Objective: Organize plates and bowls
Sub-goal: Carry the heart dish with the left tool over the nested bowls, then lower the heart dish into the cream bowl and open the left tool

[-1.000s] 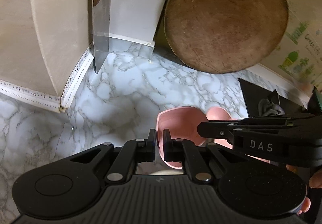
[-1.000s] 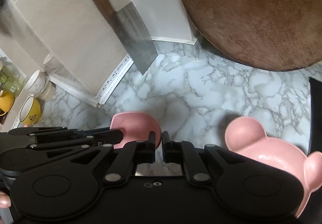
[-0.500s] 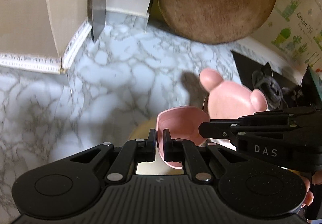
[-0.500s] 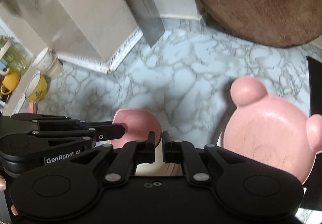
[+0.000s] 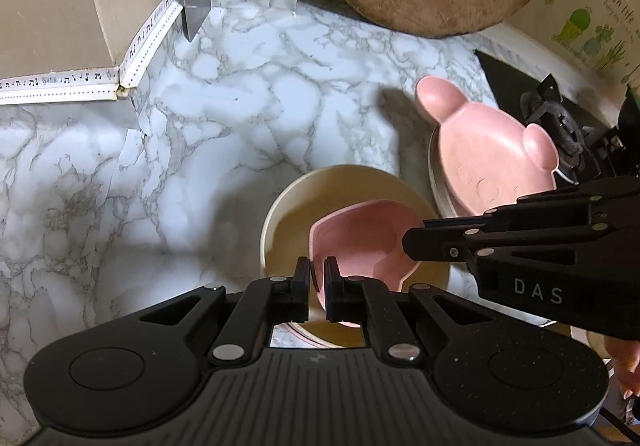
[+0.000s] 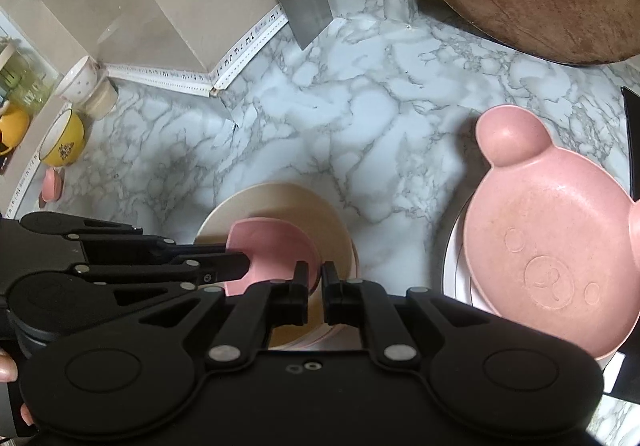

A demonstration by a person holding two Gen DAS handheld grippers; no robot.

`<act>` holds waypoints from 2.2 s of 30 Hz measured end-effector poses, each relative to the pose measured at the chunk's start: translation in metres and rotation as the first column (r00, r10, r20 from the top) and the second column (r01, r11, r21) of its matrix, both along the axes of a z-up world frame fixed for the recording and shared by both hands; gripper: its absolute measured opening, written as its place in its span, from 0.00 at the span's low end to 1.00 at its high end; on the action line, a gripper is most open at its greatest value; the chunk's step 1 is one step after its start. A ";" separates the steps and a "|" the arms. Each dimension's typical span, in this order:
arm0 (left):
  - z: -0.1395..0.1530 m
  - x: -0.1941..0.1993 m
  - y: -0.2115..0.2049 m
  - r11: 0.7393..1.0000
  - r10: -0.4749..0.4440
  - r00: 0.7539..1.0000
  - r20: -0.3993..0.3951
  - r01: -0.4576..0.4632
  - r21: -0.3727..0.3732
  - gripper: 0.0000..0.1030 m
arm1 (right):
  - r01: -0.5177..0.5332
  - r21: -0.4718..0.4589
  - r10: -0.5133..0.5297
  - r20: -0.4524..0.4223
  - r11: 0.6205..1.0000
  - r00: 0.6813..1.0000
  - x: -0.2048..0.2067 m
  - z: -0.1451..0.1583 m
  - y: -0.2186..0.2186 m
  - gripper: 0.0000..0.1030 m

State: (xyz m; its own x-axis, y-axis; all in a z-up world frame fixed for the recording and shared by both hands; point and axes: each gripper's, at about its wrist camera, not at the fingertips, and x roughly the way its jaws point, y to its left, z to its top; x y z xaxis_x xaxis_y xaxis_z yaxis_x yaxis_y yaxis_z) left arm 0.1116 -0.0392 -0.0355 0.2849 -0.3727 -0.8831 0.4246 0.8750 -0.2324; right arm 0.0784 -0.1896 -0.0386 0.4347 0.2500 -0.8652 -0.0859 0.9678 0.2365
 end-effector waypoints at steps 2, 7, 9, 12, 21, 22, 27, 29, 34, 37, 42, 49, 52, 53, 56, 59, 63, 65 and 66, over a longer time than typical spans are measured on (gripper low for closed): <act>-0.002 0.000 -0.001 1.000 -0.006 1.000 0.002 0.006 0.011 0.06 | -0.004 -0.012 0.004 -0.001 1.000 1.000 0.001 -0.001 0.002 0.08; -0.004 0.000 -0.005 0.999 -0.014 1.000 0.018 0.014 0.036 0.06 | -0.007 -0.028 0.007 -0.010 1.000 1.000 0.005 -0.006 0.004 0.08; -0.005 0.001 -0.007 0.999 -0.020 1.000 0.019 0.019 0.044 0.06 | -0.009 -0.034 0.009 -0.011 0.999 1.000 0.006 -0.007 0.005 0.08; -0.007 0.004 -0.007 0.999 -0.024 1.000 0.015 0.023 0.048 0.06 | -0.002 -0.033 0.002 -0.015 0.999 1.000 0.008 -0.008 0.004 0.09; -0.010 0.009 -0.016 0.995 -0.043 0.999 0.009 0.041 0.095 0.06 | -0.017 -0.043 0.015 -0.041 0.999 0.999 0.013 -0.009 0.005 0.09; -0.010 0.010 -0.017 0.994 -0.042 0.999 0.007 0.041 0.096 0.06 | -0.019 -0.044 0.017 -0.045 0.999 0.999 0.014 -0.009 0.005 0.09; -0.011 0.013 -0.017 0.995 -0.037 0.999 -0.004 0.038 0.097 0.06 | -0.027 -0.039 0.025 -0.054 0.999 0.998 0.015 -0.008 0.004 0.09; -0.011 0.014 -0.018 0.995 -0.038 0.999 -0.007 0.039 0.096 0.06 | -0.034 -0.042 0.032 -0.054 0.999 0.998 0.014 -0.006 0.005 0.09; -0.013 0.017 -0.022 0.993 -0.042 0.999 -0.009 0.043 0.109 0.06 | -0.029 -0.035 0.027 -0.043 0.999 0.999 0.013 0.000 0.001 0.09; -0.014 0.018 -0.025 0.992 -0.047 0.999 -0.007 0.048 0.120 0.06 | -0.031 -0.039 0.030 -0.029 0.999 0.999 0.011 0.005 0.000 0.09; -0.004 0.017 -0.020 0.997 -0.041 0.999 0.005 0.040 0.073 0.06 | -0.034 -0.028 0.034 -0.013 0.999 0.999 0.006 0.012 -0.005 0.09; 0.014 0.003 -0.008 0.999 -0.039 0.998 0.053 0.039 0.013 0.06 | -0.041 -0.006 0.041 0.066 0.999 0.997 -0.008 0.022 -0.006 0.09; 0.019 -0.003 -0.002 1.000 -0.027 0.997 0.078 0.027 -0.007 0.07 | -0.054 -0.002 0.053 0.123 0.999 0.991 -0.016 0.028 -0.005 0.09; 0.021 -0.005 0.001 1.000 -0.019 0.996 0.084 0.020 -0.013 0.07 | -0.058 0.002 0.058 0.135 0.998 0.989 -0.019 0.030 -0.005 0.10; 0.024 -0.009 0.007 1.000 -0.008 0.995 0.100 0.010 -0.026 0.08 | -0.063 0.038 0.055 0.176 0.997 0.983 -0.027 0.033 -0.006 0.10; 0.028 -0.015 0.014 1.000 0.001 0.991 0.133 0.003 -0.030 0.08 | -0.052 0.045 0.040 0.227 0.998 0.973 -0.035 0.035 -0.007 0.10; 0.034 -0.024 0.023 0.999 0.011 0.984 0.175 -0.003 -0.046 0.25 | -0.035 0.087 0.011 0.260 0.996 0.966 -0.044 0.038 -0.011 0.10; 0.036 -0.028 0.026 0.998 0.017 0.980 0.200 -0.006 -0.055 0.42 | -0.027 0.101 -0.002 0.278 0.994 0.961 -0.047 0.038 -0.013 0.10; 0.038 -0.031 0.029 0.998 0.023 0.976 0.216 -0.010 -0.062 0.58 | -0.024 0.107 -0.008 0.287 0.994 0.958 -0.049 0.039 -0.013 0.10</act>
